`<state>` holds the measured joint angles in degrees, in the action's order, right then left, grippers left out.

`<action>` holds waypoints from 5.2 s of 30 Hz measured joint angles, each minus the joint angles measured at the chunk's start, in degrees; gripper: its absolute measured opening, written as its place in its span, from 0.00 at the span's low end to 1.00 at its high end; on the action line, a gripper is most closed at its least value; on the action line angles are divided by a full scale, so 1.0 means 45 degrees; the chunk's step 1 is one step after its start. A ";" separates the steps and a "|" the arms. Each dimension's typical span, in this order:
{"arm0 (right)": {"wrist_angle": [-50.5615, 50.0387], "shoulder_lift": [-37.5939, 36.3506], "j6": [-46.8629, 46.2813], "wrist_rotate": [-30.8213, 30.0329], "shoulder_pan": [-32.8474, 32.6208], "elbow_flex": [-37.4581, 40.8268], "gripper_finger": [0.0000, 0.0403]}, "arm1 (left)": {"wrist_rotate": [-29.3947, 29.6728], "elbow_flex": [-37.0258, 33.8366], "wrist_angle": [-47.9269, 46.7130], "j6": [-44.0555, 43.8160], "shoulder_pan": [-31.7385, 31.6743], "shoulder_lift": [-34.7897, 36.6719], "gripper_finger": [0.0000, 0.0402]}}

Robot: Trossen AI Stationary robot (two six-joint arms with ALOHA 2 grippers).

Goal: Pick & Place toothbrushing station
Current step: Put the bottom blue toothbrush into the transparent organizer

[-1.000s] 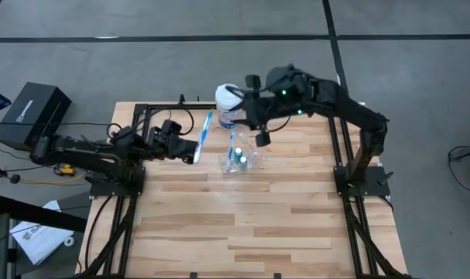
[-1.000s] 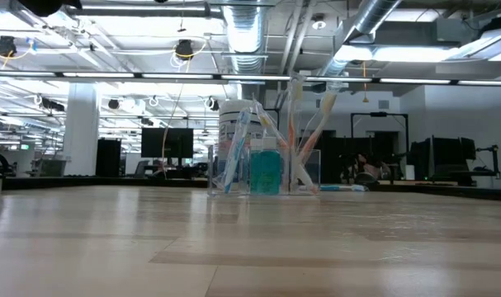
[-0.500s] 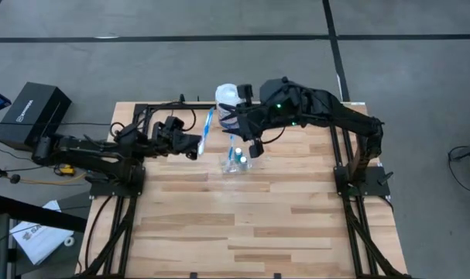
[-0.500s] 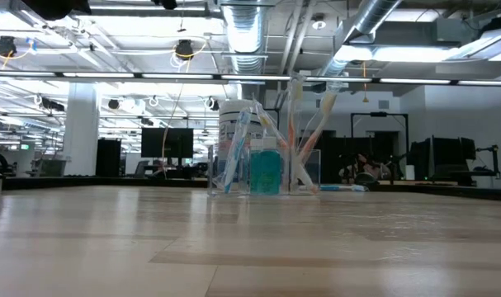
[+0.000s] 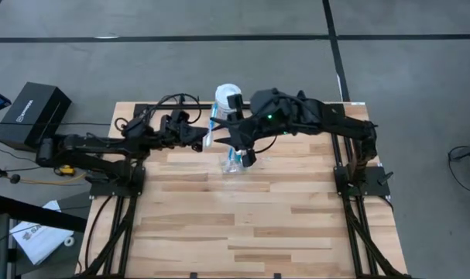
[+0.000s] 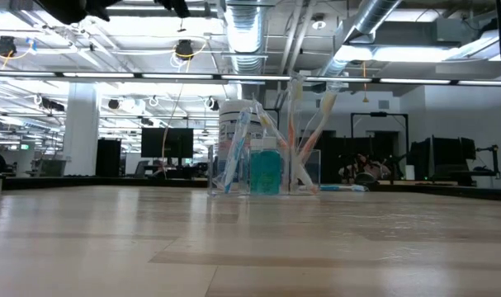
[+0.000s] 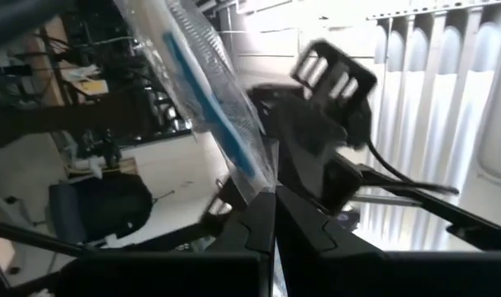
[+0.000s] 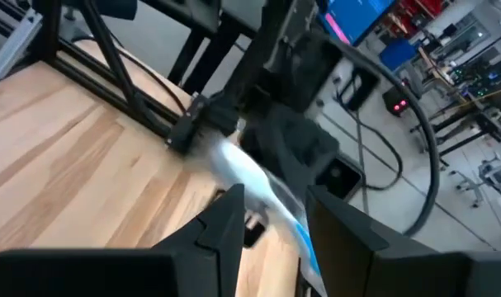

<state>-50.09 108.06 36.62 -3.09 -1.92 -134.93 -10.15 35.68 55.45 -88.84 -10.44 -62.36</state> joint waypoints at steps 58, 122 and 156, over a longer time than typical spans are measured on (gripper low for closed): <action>0.1281 0.0552 0.2807 -0.0998 -0.0307 -0.0013 0.30 | -0.0990 0.0662 0.0507 -0.1701 -0.0650 -0.0805 0.00; 0.1651 0.0300 0.1149 -0.0859 0.0148 -0.0013 0.00 | -0.1812 0.0665 -0.1764 0.4607 -0.2928 -0.0843 0.55; 0.8842 -0.1234 -0.9268 -0.2811 -0.0315 0.5018 0.00 | -0.5133 0.0661 -0.3217 0.9652 -0.6343 0.1830 0.44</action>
<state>-10.30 102.50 -5.08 -15.74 -3.33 -112.35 -33.26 38.65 40.97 -45.41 -38.98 -54.13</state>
